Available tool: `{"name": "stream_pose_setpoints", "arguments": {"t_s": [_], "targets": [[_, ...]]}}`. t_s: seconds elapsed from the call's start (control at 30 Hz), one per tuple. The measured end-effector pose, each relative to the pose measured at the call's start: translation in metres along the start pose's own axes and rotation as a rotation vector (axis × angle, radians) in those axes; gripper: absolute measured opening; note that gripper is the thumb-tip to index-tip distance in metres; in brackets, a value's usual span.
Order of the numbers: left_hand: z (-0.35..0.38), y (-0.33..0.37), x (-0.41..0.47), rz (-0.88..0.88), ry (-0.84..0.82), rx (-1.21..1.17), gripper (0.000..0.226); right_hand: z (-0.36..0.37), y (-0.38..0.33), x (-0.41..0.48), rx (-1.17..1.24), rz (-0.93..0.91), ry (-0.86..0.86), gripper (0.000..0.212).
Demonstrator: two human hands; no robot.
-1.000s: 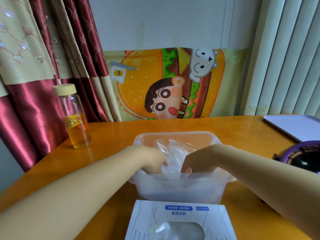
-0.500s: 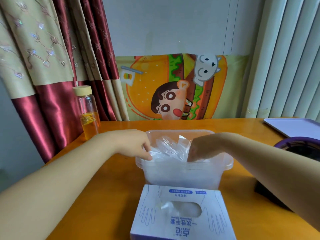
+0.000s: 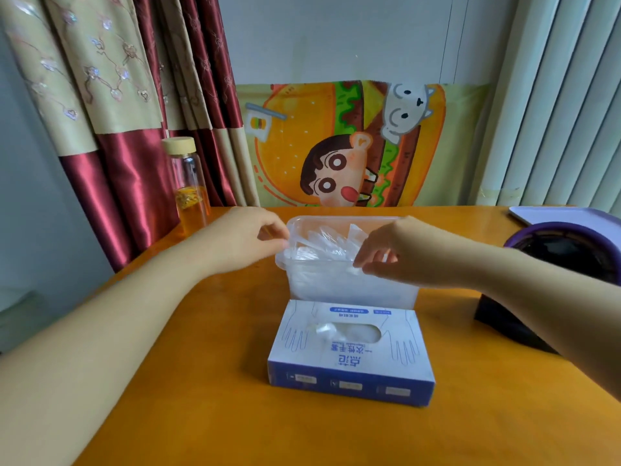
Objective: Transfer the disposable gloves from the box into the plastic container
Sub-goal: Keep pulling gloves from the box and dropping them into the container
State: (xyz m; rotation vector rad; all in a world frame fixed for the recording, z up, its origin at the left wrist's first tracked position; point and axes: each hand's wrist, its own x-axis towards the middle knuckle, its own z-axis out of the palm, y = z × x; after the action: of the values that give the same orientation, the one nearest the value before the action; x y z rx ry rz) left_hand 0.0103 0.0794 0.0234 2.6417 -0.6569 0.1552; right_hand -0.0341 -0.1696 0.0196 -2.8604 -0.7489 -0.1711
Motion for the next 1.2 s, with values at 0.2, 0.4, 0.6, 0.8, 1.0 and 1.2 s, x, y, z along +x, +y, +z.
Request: {"name": "stream_pose_setpoints", "arguments": {"t_s": [0.2, 0.4, 0.6, 0.8, 1.0, 1.2], "targets": [[0.046, 0.012, -0.020, 0.070, -0.399, 0.118, 0.040, 0.059, -0.007, -0.009, -0.019, 0.009, -0.296, 0.033], [0.082, 0.006, -0.025, 0.068, -0.559, 0.175, 0.088, 0.087, -0.005, 0.004, -0.145, -0.096, -0.302, 0.038], [0.082, 0.008, -0.028, 0.066, -0.550, 0.100, 0.080, 0.103, -0.016, 0.009, -0.019, -0.135, -0.031, 0.020], [0.082, 0.011, -0.030, 0.076, -0.530, 0.075, 0.074, 0.068, -0.023, -0.007, -0.060, -0.245, 0.251, 0.009], [0.084, 0.009, -0.029, 0.070, -0.556, 0.070, 0.081, 0.019, -0.014, -0.013, 0.102, -0.064, 0.563, 0.009], [0.075, 0.003, -0.027, 0.004, -0.529, -0.051, 0.089, -0.014, -0.005, -0.010, 0.367, 0.220, 0.682, 0.016]]}}
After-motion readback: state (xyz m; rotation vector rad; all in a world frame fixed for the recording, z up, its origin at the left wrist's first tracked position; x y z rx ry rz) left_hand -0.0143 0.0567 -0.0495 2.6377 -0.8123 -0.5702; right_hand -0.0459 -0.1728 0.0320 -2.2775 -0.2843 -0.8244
